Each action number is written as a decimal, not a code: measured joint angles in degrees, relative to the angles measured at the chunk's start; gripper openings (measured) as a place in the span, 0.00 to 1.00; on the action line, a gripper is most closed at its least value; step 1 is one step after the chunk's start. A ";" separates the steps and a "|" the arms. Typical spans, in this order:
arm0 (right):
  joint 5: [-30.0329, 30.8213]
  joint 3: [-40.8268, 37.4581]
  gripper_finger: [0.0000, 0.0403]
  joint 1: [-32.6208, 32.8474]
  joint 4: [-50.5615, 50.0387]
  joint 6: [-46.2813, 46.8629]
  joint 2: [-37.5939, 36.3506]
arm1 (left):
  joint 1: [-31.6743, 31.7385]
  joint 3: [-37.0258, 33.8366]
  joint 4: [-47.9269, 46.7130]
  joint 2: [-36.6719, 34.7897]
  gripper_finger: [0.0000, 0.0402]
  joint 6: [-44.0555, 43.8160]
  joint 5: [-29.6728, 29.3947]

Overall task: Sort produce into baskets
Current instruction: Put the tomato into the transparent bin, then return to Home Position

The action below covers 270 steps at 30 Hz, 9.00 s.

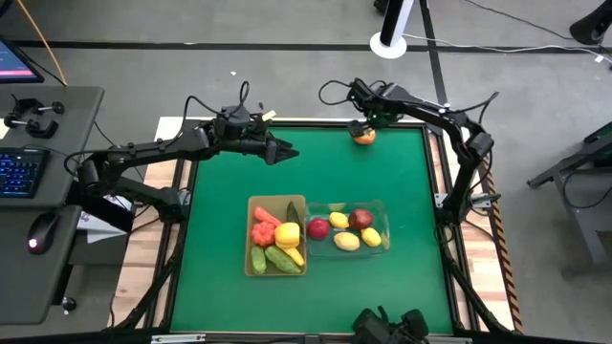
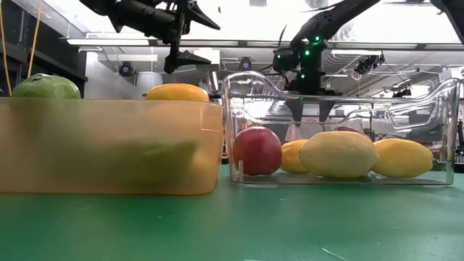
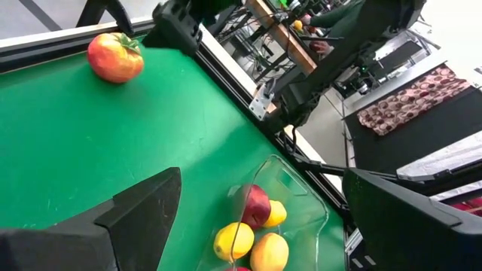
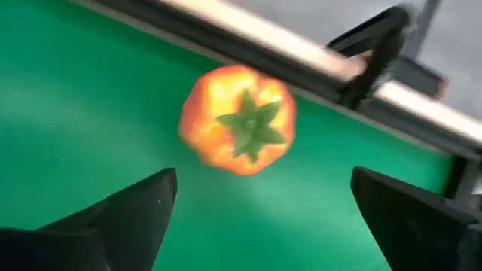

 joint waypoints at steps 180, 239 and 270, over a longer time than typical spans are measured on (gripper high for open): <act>-6.37 0.04 0.86 57.41 5.55 31.75 -3.91 | -45.62 -0.04 5.20 -13.23 0.89 12.09 -36.20; -8.11 -28.06 0.99 70.71 4.62 49.13 -46.64 | -29.45 -39.65 40.38 -30.56 0.89 2.92 -28.67; 15.73 -55.93 0.99 78.22 48.96 16.25 -93.06 | -11.82 -39.65 41.21 -30.64 0.89 3.61 -0.66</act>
